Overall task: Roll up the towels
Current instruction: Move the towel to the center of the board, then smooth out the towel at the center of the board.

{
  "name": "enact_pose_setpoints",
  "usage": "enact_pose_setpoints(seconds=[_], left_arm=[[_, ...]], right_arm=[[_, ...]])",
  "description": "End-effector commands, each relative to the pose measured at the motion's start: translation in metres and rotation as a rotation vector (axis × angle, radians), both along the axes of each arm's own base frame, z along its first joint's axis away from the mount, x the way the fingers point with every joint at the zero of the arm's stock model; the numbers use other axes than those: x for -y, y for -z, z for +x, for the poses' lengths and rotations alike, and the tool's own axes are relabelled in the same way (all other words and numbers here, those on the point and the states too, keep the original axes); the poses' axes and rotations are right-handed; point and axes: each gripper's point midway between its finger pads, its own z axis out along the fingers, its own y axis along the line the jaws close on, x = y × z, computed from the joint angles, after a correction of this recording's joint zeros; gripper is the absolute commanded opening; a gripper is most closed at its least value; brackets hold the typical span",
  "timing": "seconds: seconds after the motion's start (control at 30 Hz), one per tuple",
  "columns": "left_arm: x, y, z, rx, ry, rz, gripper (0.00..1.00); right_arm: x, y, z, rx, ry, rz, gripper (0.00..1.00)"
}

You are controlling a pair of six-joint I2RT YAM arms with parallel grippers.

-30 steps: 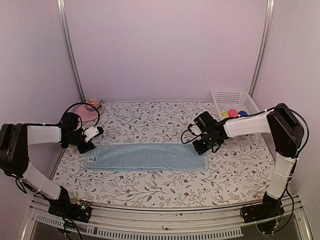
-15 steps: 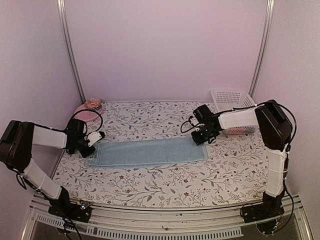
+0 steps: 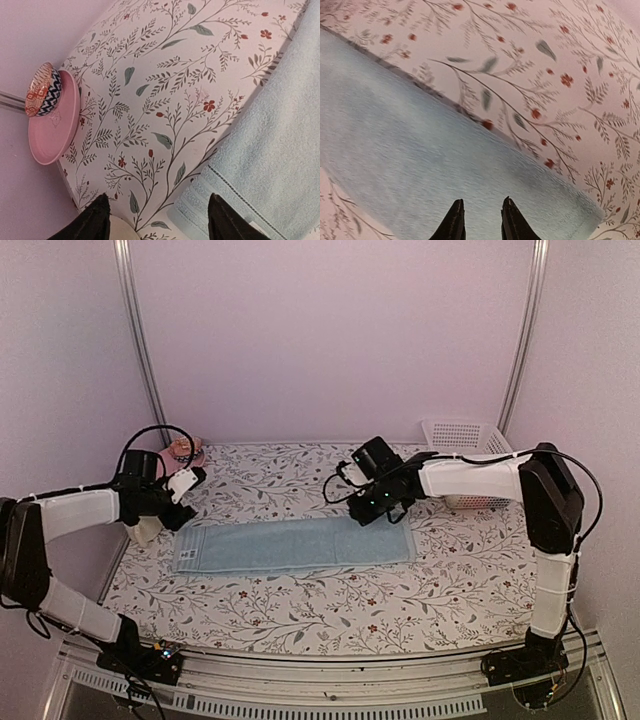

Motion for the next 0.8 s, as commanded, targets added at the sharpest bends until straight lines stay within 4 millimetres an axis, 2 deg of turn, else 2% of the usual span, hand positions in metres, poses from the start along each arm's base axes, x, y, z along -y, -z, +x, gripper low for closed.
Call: enact_pose_setpoints(seconds=[0.0, 0.17, 0.23, 0.3, 0.33, 0.37, 0.43, 0.67, 0.77], left_arm=[[0.013, 0.012, 0.016, -0.072, -0.012, -0.071, 0.63], [0.028, 0.026, 0.030, -0.128, 0.004, -0.111, 0.58], [0.035, 0.031, 0.030, -0.143, 0.017, -0.115, 0.58], [0.040, 0.035, 0.030, -0.151, 0.021, -0.106, 0.57], [0.042, 0.037, 0.030, -0.153, 0.022, -0.100, 0.57], [0.044, 0.039, 0.029, -0.153, 0.027, -0.095, 0.57], [0.045, 0.044, 0.029, -0.154, 0.027, -0.080, 0.57], [0.041, 0.066, 0.032, -0.173, -0.021, -0.017, 0.55], [0.038, 0.071, 0.035, -0.179, -0.046, -0.004, 0.59]], right_arm=[[-0.096, -0.063, -0.029, 0.078, -0.167, 0.208, 0.27], [-0.180, -0.066, -0.046, 0.052, -0.228, 0.388, 0.23], [-0.201, -0.062, -0.045, 0.036, -0.222, 0.449, 0.21], [-0.218, -0.049, -0.046, -0.005, -0.219, 0.499, 0.20], [-0.224, -0.046, -0.048, -0.023, -0.221, 0.524, 0.16], [-0.231, -0.026, -0.051, -0.056, -0.226, 0.525, 0.15], [-0.241, -0.015, -0.059, -0.092, -0.242, 0.555, 0.14], [-0.254, 0.006, -0.083, -0.182, -0.284, 0.582, 0.13], [-0.257, 0.014, -0.096, -0.220, -0.312, 0.581, 0.13]])
